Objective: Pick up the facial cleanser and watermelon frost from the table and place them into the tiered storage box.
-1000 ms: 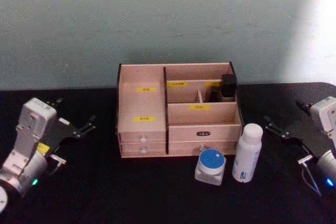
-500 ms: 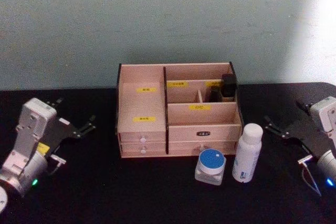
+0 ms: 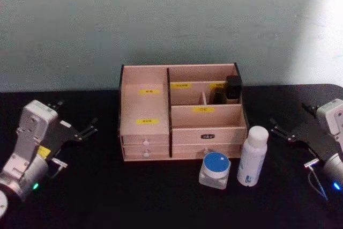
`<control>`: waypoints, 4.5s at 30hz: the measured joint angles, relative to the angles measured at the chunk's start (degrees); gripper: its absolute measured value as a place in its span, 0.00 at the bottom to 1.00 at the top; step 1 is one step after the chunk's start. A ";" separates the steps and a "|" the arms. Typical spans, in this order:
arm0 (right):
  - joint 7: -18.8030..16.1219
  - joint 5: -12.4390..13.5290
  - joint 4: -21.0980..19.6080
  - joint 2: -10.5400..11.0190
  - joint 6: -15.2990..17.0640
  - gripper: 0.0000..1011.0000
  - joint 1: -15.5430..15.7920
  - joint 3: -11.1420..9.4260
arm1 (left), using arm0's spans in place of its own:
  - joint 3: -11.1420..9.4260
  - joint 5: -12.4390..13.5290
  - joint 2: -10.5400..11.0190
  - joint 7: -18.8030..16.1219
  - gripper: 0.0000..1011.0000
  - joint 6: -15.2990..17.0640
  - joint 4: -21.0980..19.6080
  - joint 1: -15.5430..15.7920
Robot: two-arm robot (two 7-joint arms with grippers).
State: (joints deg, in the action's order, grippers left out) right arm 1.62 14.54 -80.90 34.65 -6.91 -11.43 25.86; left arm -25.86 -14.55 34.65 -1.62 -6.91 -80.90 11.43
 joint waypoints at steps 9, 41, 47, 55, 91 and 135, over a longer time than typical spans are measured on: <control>0.00 0.00 0.00 0.00 0.00 0.99 0.00 0.00 | 0.00 0.00 0.00 0.00 0.99 0.00 0.00 0.00; -4.59 5.99 -11.92 4.03 4.41 0.99 13.03 -7.49 | 0.00 0.00 0.00 0.00 0.99 0.00 0.00 0.00; -7.16 8.07 -15.33 5.56 5.23 0.99 17.29 -9.06 | 0.00 0.00 0.00 0.00 0.99 0.00 0.00 0.00; -10.99 10.55 -17.51 5.67 6.23 0.99 20.10 -9.93 | 0.00 0.00 0.00 0.00 0.99 0.00 0.00 0.00; -19.41 7.84 -9.27 -5.66 5.89 0.99 11.70 -8.34 | 0.00 0.00 0.00 0.00 0.99 0.00 0.00 0.00; -19.56 6.88 -8.53 -7.20 7.22 0.59 11.23 -8.95 | 0.00 0.00 0.00 0.00 0.99 0.00 0.00 0.00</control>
State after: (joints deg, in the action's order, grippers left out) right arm -17.93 21.43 -89.43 27.44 0.32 -0.20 16.91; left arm -25.86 -14.55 34.65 -1.62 -6.91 -80.90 11.43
